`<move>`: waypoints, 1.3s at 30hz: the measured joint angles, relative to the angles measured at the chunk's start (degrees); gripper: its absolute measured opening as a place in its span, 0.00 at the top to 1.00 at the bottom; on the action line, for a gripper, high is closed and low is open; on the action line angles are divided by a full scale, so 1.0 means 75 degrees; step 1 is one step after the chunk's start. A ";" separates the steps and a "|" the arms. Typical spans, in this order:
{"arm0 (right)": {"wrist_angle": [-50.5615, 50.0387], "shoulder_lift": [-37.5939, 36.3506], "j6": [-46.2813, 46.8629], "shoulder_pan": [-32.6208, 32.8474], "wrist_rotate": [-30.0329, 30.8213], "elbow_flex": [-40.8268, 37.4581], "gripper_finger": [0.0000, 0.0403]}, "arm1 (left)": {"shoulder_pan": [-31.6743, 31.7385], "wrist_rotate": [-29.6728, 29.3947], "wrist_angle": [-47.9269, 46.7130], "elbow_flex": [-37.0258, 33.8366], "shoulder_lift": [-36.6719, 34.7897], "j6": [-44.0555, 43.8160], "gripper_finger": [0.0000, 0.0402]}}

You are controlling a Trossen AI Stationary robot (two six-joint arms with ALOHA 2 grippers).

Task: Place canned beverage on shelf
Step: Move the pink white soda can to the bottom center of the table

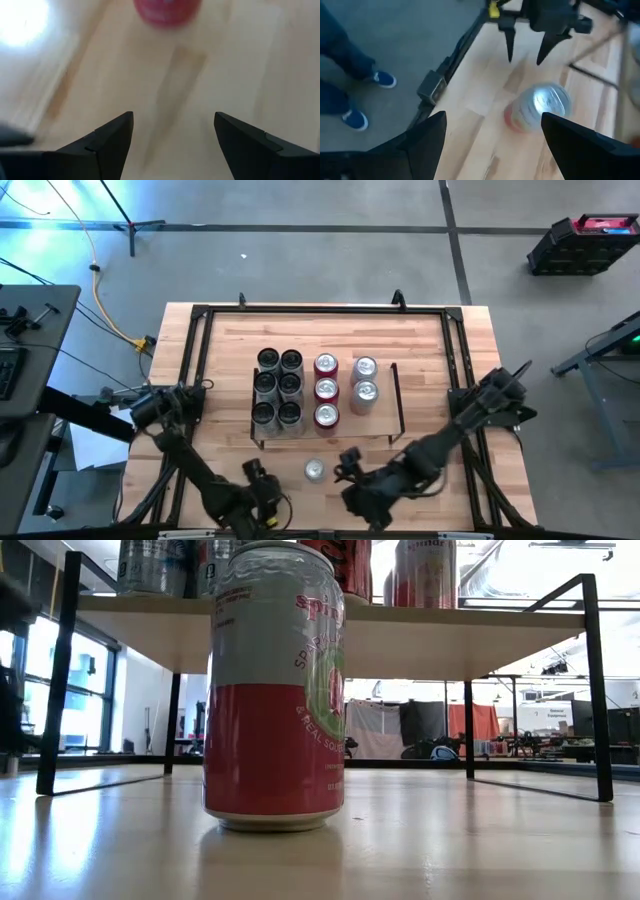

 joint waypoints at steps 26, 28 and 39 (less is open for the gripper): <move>0.0772 0.1361 -0.0193 -0.0926 -0.0100 -0.0006 0.23 | -0.0751 0.1123 -0.1642 0.0647 -0.0123 -0.2412 0.36; 0.0701 0.1392 0.0037 -0.0881 0.0126 -0.0006 0.23 | -0.0748 0.1096 -0.1656 0.0647 -0.0131 -0.2323 0.36; 0.0533 0.1432 0.1318 -0.0684 0.0218 0.0006 0.23 | -0.0775 0.0942 -0.2325 0.0641 -0.0370 -0.2473 0.36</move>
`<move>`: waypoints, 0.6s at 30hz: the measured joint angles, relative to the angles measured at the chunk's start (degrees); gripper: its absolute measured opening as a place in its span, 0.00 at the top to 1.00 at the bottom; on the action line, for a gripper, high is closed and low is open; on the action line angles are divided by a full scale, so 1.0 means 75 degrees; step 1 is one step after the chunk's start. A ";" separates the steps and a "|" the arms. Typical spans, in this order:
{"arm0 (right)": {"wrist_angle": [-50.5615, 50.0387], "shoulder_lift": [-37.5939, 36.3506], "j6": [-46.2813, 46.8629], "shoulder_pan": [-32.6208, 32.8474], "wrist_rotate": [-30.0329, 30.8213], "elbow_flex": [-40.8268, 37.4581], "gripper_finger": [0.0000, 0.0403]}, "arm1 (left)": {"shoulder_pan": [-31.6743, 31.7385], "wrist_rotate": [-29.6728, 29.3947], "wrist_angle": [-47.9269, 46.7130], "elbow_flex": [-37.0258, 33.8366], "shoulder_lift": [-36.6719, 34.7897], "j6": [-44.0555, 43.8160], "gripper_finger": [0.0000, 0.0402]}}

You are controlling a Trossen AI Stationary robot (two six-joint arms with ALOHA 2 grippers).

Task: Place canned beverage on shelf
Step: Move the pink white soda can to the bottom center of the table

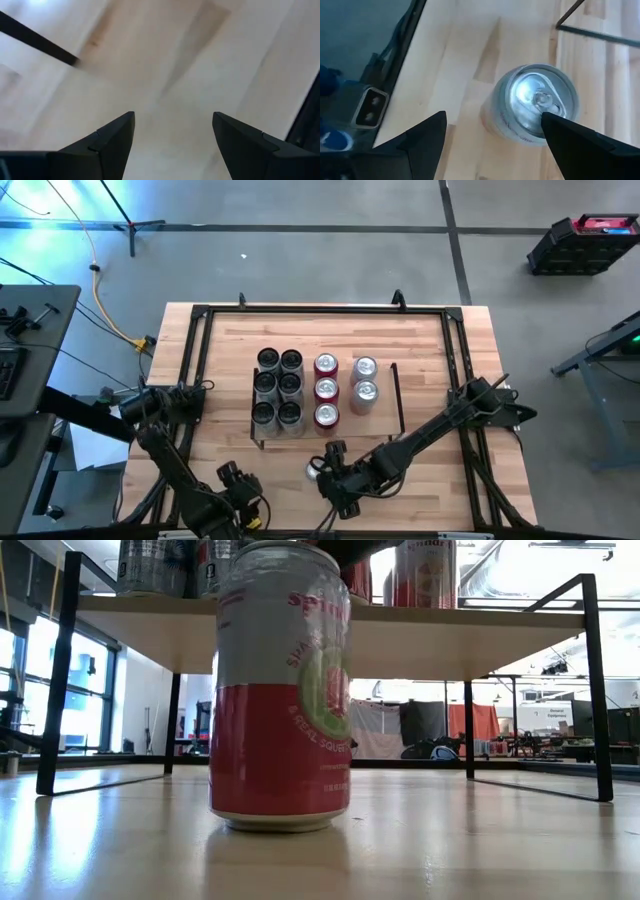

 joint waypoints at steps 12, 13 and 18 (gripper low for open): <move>-0.0847 0.0007 0.0686 0.0087 0.0585 0.1438 0.23 | 0.0585 -0.1637 -0.1992 0.0000 -0.1514 0.0833 0.36; -0.0996 0.0007 0.0683 0.0083 0.0722 0.1467 0.23 | 0.0635 -0.1638 -0.2057 -0.0008 -0.1658 0.0998 0.36; -0.0886 0.0006 0.0516 0.0092 0.0763 0.1095 0.23 | 0.0773 -0.1874 -0.1851 -0.0007 -0.2510 0.1870 0.36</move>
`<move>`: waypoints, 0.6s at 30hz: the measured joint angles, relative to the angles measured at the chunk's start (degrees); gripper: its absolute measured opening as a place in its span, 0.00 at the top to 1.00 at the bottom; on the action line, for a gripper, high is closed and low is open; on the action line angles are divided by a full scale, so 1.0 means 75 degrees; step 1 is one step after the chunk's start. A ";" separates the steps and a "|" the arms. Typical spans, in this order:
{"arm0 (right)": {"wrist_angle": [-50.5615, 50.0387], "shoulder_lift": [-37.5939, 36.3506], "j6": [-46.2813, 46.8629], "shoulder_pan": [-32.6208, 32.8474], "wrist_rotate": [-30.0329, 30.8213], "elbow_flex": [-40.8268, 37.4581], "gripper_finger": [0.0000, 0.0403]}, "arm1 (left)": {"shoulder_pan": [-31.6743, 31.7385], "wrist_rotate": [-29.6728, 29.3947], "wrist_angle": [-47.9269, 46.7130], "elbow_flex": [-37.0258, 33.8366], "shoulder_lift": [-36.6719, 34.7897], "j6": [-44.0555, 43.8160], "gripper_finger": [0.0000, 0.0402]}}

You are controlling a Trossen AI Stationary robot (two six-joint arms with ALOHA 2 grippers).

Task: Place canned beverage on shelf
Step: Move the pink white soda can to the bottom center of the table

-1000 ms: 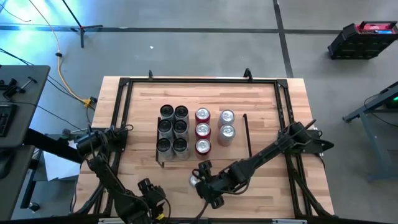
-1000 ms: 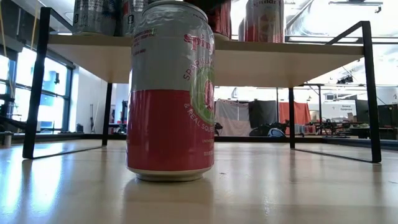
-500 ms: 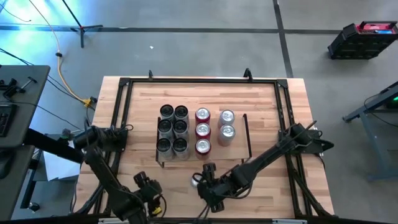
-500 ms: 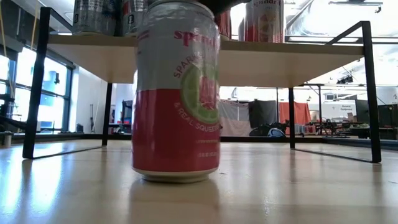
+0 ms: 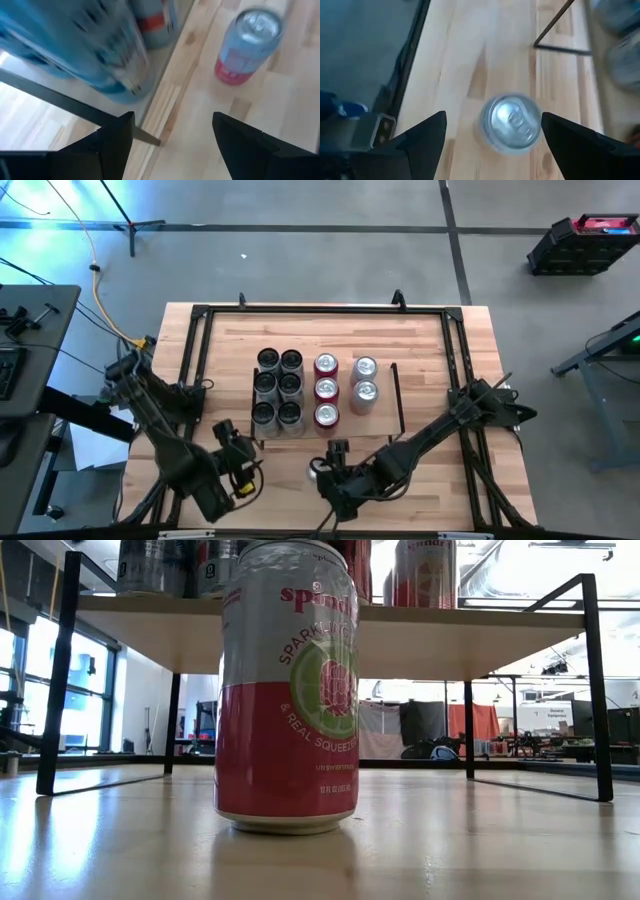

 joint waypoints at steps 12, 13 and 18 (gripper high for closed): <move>0.0415 0.0010 0.0692 -0.0054 -0.0336 -0.1048 0.23 | 0.0623 -0.0311 0.0459 0.0001 -0.1131 0.1214 0.36; 0.0525 0.0010 0.0695 -0.0042 -0.0333 -0.1048 0.23 | 0.0684 -0.0322 0.0555 0.0001 -0.1188 0.1370 0.36; 0.0864 0.0010 0.0935 0.0003 -0.0349 -0.0985 0.23 | 0.0945 -0.0431 0.0863 0.0001 -0.1425 0.1924 0.36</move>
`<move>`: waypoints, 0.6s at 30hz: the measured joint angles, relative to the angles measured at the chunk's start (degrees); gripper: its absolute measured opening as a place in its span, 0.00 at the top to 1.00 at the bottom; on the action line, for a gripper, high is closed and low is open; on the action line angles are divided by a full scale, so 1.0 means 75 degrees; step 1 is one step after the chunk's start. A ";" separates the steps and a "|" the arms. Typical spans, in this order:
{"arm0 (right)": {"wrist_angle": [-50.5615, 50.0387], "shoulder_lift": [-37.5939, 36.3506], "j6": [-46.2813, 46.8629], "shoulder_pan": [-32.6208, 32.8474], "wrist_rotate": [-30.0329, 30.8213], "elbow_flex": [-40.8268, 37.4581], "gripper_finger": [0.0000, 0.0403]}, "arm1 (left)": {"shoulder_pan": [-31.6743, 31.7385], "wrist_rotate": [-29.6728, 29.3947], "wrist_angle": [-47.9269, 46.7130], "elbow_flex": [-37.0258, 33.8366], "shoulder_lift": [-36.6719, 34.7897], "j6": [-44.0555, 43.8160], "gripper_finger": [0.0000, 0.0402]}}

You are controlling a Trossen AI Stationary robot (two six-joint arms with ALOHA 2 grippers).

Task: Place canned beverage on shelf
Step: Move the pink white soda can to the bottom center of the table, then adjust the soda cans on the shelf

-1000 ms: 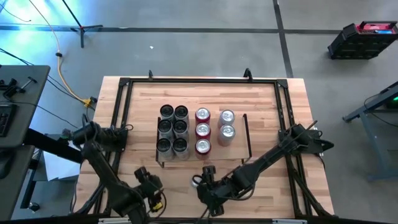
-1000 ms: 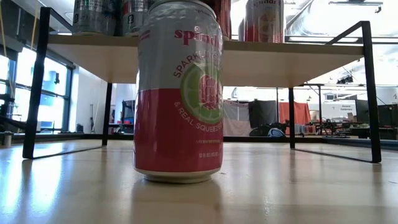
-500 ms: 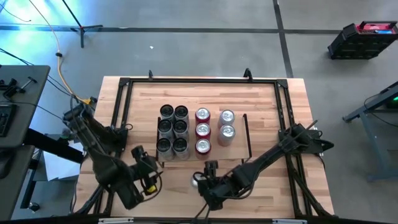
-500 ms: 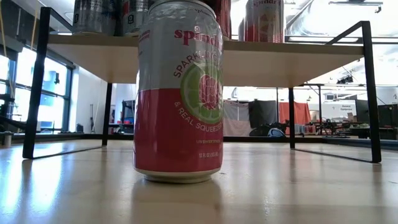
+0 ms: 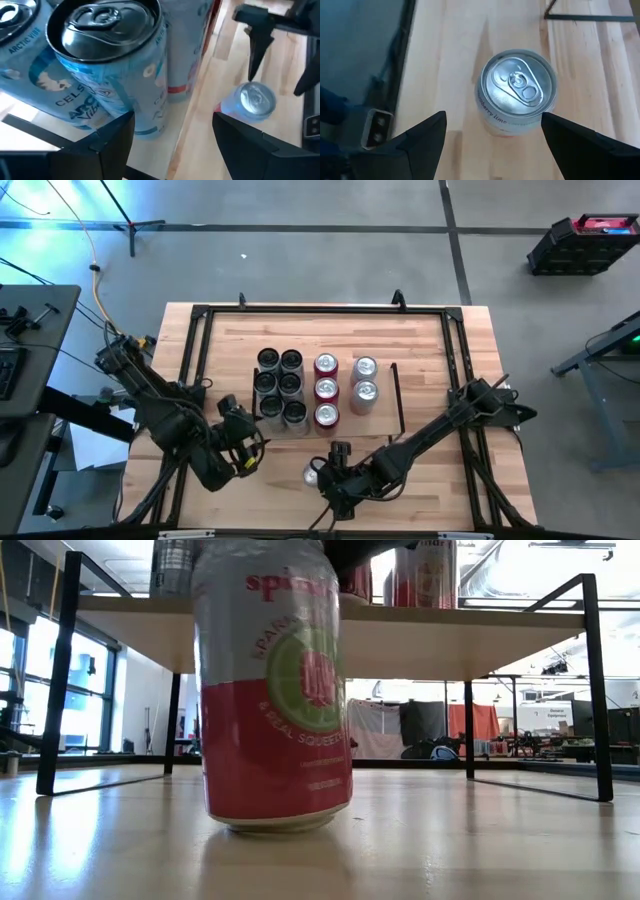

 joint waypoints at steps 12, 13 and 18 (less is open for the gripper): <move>-0.0228 -0.0302 0.0457 0.0052 -0.0014 0.0003 0.23 | -0.0331 0.0793 -0.0317 0.0000 -0.0143 -0.0443 0.36; -0.0255 -0.0439 0.0468 0.0047 0.0045 0.0003 0.23 | -0.0355 0.0813 -0.0432 0.0000 -0.0143 -0.0557 0.36; -0.0422 -0.1094 0.0371 0.0044 0.0522 0.0006 0.23 | -0.0475 0.0812 -0.0659 0.0000 -0.0242 -0.0790 0.36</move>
